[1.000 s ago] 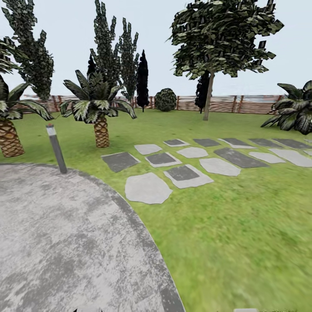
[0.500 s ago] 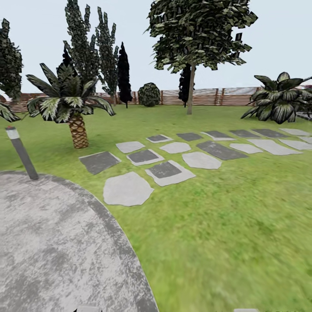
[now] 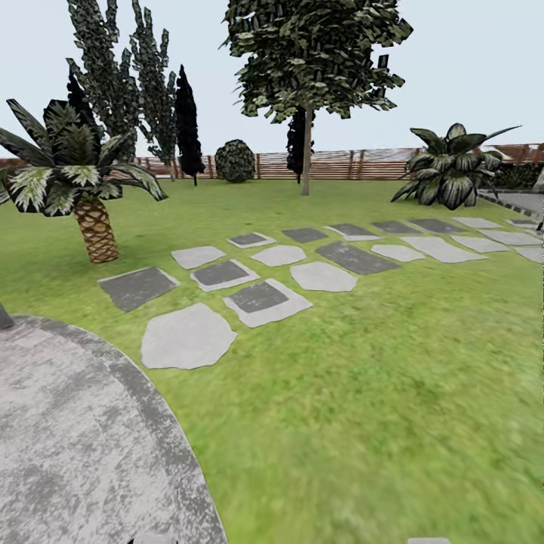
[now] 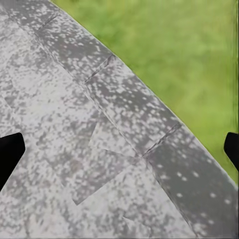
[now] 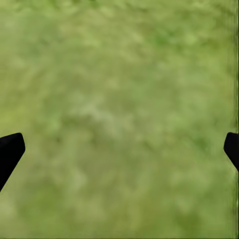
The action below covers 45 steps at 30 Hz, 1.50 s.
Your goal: In the garden, pick up the pesticide atomizer on the floor and spray pesticide onto both trees until each tree trunk is fully covered.
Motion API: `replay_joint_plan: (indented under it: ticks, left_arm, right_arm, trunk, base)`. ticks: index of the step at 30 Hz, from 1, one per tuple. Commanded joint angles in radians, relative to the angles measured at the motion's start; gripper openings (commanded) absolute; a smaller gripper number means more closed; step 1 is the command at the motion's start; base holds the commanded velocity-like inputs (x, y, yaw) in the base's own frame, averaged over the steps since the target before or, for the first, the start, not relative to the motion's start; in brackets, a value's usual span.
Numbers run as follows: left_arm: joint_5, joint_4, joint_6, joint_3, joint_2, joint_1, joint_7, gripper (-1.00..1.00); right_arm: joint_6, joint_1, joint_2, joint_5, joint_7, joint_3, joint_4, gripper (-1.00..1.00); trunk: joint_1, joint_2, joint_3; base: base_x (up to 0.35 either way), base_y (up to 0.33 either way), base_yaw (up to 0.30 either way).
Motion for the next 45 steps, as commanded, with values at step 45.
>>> replay_joint_plan:
  ticks: [45]
  left_arm:
    - [0.001,0.000,0.000,0.008,0.002,0.000,0.000,1.00]
  right_arm:
    - [-0.001,0.000,0.006,0.000,0.000,0.003,0.021,1.00]
  trunk:
    - [0.000,0.000,-0.001]
  base:
    - [0.248,-0.138,-0.147]
